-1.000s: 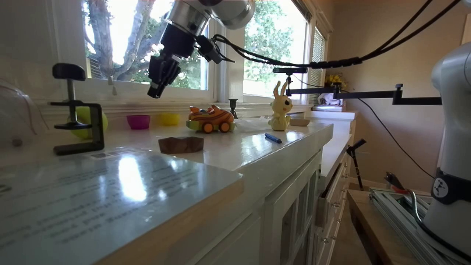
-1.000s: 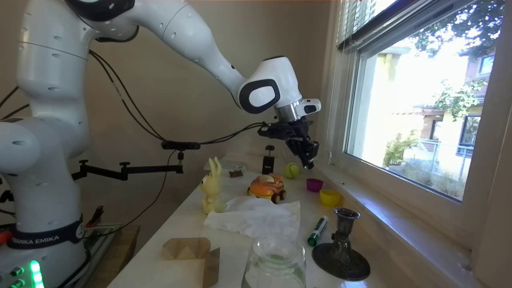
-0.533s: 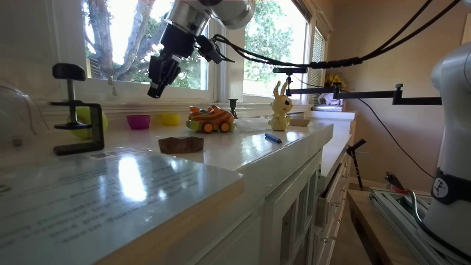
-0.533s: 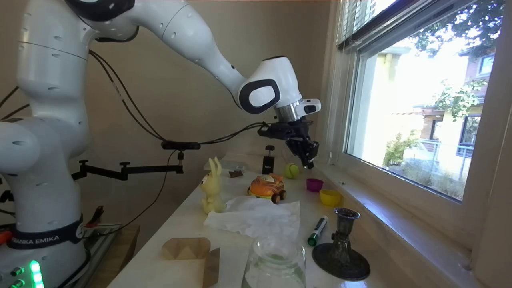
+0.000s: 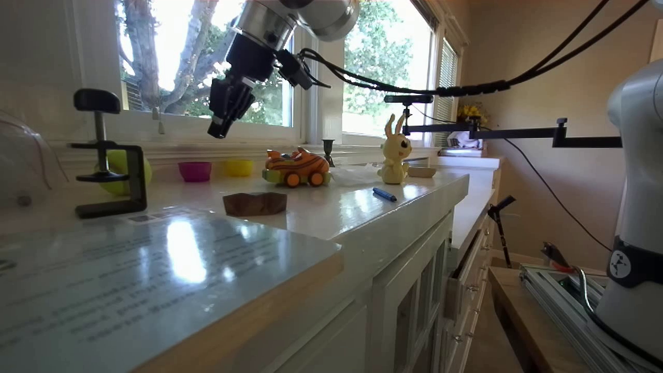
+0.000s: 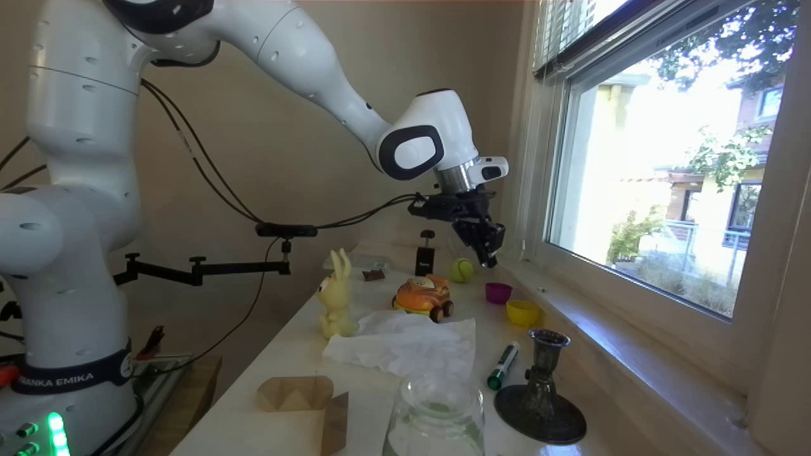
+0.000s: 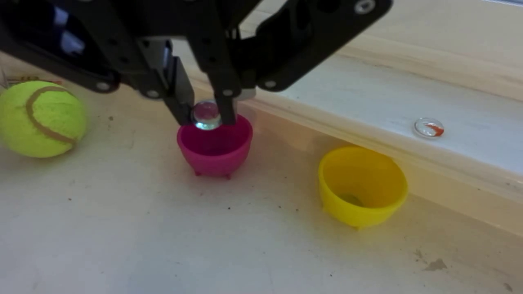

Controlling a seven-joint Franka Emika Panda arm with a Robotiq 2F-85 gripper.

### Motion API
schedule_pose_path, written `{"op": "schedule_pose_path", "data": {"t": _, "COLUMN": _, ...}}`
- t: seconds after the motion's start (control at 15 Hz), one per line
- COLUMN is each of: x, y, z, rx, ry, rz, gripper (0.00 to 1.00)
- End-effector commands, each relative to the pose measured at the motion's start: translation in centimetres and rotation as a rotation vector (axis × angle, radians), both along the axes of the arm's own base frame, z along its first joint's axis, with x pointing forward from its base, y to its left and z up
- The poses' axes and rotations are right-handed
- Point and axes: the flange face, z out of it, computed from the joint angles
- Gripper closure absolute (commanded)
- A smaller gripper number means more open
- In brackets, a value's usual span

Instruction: Put the shiny object in the purple vessel.

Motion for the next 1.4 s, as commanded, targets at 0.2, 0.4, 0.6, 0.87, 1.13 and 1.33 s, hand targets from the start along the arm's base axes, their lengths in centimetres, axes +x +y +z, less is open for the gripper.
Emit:
{"op": "schedule_pose_path", "data": {"t": 0.2, "x": -0.32, "y": -0.17, "z": 0.06, "rx": -0.006, "ry": 0.014, "rz": 0.013, "gripper": 0.95}}
{"op": "schedule_pose_path", "data": {"t": 0.4, "x": -0.33, "y": -0.21, "z": 0.02, "rx": -0.008, "ry": 0.016, "rz": 0.012, "gripper": 0.95}}
{"op": "schedule_pose_path", "data": {"t": 0.6, "x": -0.32, "y": -0.24, "z": 0.01, "rx": -0.010, "ry": 0.014, "rz": 0.011, "gripper": 0.95}}
{"op": "schedule_pose_path", "data": {"t": 0.87, "x": -0.32, "y": -0.27, "z": 0.02, "rx": -0.011, "ry": 0.015, "rz": 0.010, "gripper": 0.95}}
{"op": "schedule_pose_path", "data": {"t": 1.13, "x": -0.30, "y": -0.24, "z": 0.02, "rx": -0.009, "ry": 0.012, "rz": 0.010, "gripper": 0.95}}
{"op": "schedule_pose_path", "data": {"t": 1.33, "x": -0.25, "y": -0.26, "z": 0.01, "rx": -0.010, "ry": 0.005, "rz": 0.008, "gripper": 0.95}}
